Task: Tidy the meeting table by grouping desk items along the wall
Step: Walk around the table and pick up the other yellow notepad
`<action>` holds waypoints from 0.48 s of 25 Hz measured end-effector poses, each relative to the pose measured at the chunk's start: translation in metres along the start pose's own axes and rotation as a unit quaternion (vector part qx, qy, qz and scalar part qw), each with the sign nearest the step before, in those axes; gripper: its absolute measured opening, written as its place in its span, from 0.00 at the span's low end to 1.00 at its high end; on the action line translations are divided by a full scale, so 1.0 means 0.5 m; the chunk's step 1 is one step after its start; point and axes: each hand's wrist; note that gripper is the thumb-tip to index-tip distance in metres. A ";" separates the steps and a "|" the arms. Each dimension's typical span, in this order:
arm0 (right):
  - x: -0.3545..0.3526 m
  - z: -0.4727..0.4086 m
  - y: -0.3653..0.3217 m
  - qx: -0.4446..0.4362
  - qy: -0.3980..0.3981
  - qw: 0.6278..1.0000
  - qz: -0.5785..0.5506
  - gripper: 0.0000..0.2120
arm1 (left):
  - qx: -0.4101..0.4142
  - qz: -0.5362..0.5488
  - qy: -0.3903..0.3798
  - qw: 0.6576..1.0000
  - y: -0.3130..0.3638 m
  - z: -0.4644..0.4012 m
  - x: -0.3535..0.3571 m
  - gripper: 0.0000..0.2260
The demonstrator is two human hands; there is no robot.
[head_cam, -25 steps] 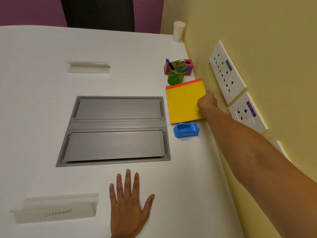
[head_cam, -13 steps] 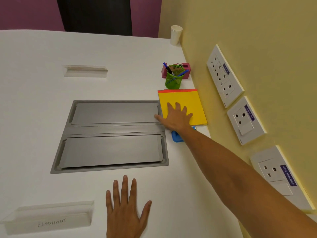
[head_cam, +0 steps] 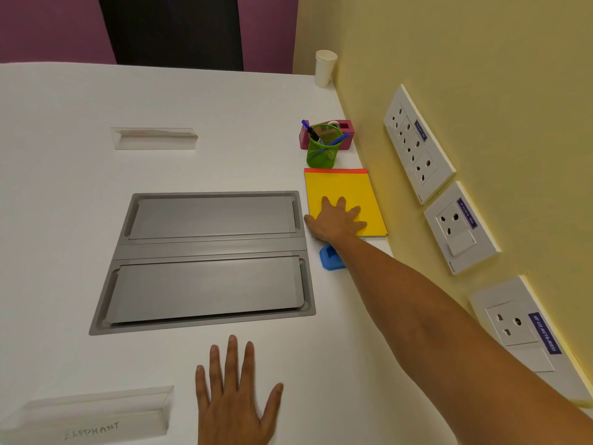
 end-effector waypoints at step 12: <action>0.081 0.357 -0.046 -0.186 0.059 0.981 0.009 0.40 | -0.023 0.015 -0.054 0.998 0.010 0.026 -0.054 0.38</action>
Point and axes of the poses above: each hand's wrist, its own z-axis away from the middle knuckle, its own x-axis out of the palm, y = z × x, and after that the axes turned 1 degree about x, right-handed
